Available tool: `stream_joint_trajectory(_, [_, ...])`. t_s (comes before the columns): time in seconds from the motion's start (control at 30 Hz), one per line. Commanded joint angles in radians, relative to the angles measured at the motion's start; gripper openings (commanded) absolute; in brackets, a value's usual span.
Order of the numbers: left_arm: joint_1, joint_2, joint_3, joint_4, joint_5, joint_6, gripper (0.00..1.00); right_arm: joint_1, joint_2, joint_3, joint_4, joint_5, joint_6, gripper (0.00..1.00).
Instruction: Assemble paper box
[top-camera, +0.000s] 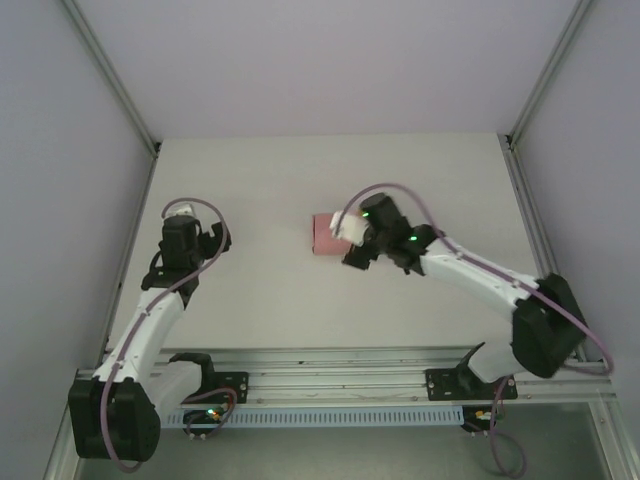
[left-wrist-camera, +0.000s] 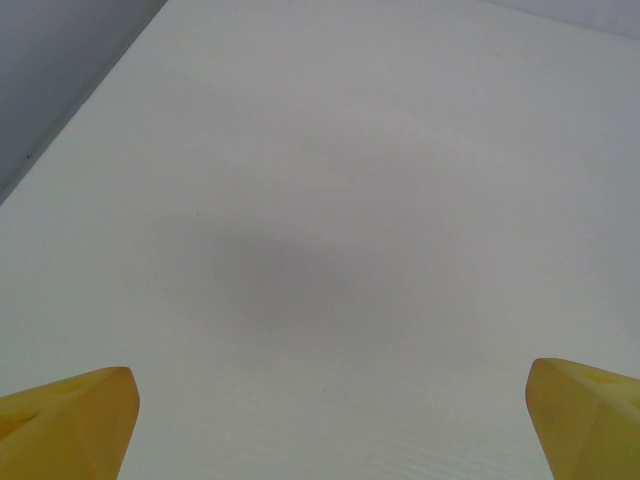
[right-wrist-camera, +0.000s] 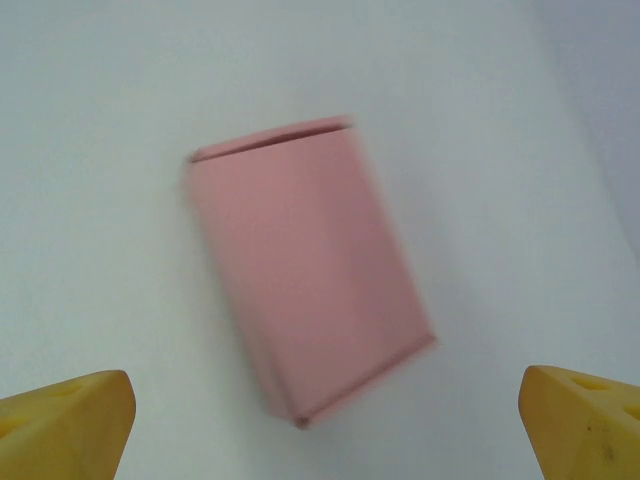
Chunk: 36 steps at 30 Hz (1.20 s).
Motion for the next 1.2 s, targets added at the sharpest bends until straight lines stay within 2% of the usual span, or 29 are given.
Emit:
stream_joint_trajectory(0.0, [0.003, 0.017, -0.062, 0.203, -0.055, 0.108, 1.0, -0.145, -0.122, -0.129, 0.192, -0.059, 0.38, 0.99])
stream_joint_trajectory(0.13, [0.003, 0.092, -0.133, 0.418, -0.078, 0.203, 1.0, -0.328, -0.233, -0.372, 0.519, 0.031, 0.587, 1.0])
stream_joint_trajectory(0.2, [0.005, 0.144, -0.155, 0.499, -0.1, 0.209, 1.0, -0.405, -0.238, -0.488, 0.693, 0.084, 0.608, 0.99])
stream_joint_trajectory(0.3, [0.005, 0.235, -0.191, 0.651, -0.082, 0.251, 1.0, -0.473, -0.203, -0.557, 0.791, 0.102, 0.617, 1.0])
stream_joint_trajectory(0.43, [0.011, 0.367, -0.239, 0.864, -0.066, 0.293, 1.0, -0.499, -0.064, -0.583, 0.914, 0.088, 0.57, 1.0])
stream_joint_trajectory(0.47, [0.011, 0.361, -0.204, 0.764, -0.062, 0.268, 1.0, -0.499, -0.006, -0.599, 0.992, 0.078, 0.565, 1.0])
stream_joint_trajectory(0.53, [0.048, 0.384, -0.184, 0.759, 0.01, 0.266, 1.0, -0.516, 0.155, -0.619, 1.17, 0.044, 0.571, 1.0])
stream_joint_trajectory(0.57, [0.069, 0.39, -0.17, 0.73, 0.046, 0.25, 1.0, -0.537, 0.185, -0.626, 1.226, 0.031, 0.591, 1.0])
stream_joint_trajectory(0.6, [0.096, 0.4, -0.162, 0.729, 0.091, 0.246, 1.0, -0.553, 0.141, -0.616, 1.132, 0.028, 0.615, 1.0])
stream_joint_trajectory(0.63, [0.122, 0.405, -0.148, 0.704, 0.143, 0.231, 1.0, -0.579, 0.137, -0.616, 1.117, -0.027, 0.627, 1.0])
stream_joint_trajectory(0.67, [0.136, 0.414, -0.145, 0.71, 0.171, 0.232, 1.0, -0.586, 0.161, -0.628, 1.182, -0.051, 0.626, 1.0])
stream_joint_trajectory(0.73, [0.14, 0.418, -0.139, 0.71, 0.198, 0.247, 1.0, -0.586, 0.148, -0.609, 1.125, -0.036, 0.631, 0.99])
stream_joint_trajectory(0.87, [0.133, 0.408, -0.156, 0.733, 0.182, 0.259, 1.0, -0.578, 0.156, -0.603, 1.127, -0.016, 0.627, 1.0])
stream_joint_trajectory(1.0, [0.12, 0.391, -0.203, 0.826, 0.133, 0.291, 1.0, -0.577, 0.155, -0.6, 1.124, -0.016, 0.626, 1.0])
stream_joint_trajectory(1.17, [0.121, 0.394, -0.204, 0.83, 0.13, 0.291, 1.0, -0.577, 0.156, -0.599, 1.12, -0.017, 0.626, 1.0])
